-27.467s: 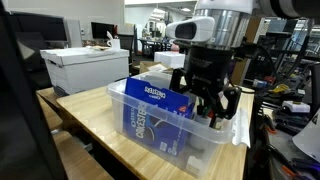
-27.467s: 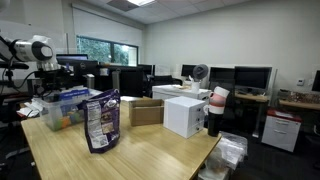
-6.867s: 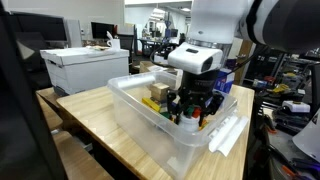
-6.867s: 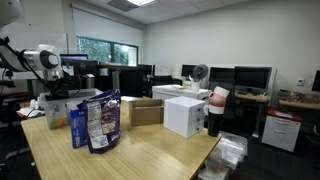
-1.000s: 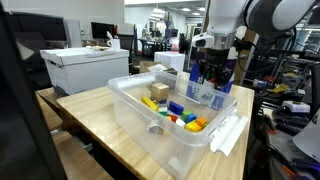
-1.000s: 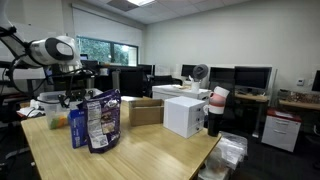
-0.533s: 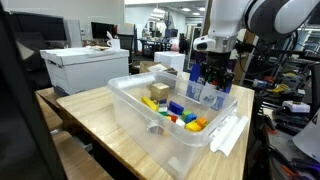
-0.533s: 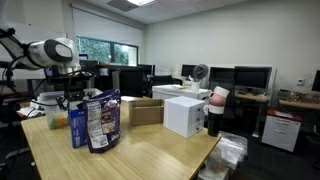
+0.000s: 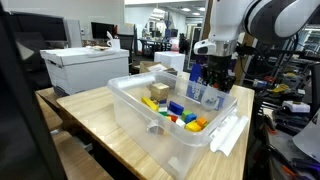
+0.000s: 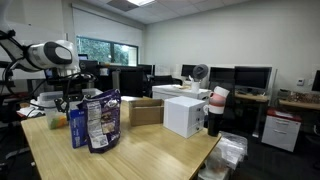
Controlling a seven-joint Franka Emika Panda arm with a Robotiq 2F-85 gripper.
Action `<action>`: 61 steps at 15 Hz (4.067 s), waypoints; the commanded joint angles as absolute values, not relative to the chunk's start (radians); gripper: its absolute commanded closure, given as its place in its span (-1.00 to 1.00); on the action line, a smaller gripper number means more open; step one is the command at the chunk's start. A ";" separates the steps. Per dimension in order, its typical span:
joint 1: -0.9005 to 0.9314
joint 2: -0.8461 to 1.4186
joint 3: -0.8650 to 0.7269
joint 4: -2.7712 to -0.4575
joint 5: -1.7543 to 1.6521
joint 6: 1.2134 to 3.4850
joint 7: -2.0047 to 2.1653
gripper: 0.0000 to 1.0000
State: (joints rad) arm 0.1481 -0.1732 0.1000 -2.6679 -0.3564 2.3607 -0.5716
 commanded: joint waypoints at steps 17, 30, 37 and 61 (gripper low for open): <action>0.168 -0.159 0.087 -2.695 -0.187 2.409 -0.645 0.20; 0.162 -0.147 0.092 -2.680 -0.208 2.389 -0.612 0.20; 0.162 -0.146 0.093 -2.679 -0.207 2.383 -0.612 0.20; 0.175 -0.228 0.093 -2.646 -0.174 2.318 -0.630 -1.00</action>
State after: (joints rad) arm 0.1624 -0.1663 0.0917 -2.6482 -0.2066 2.3689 -0.6115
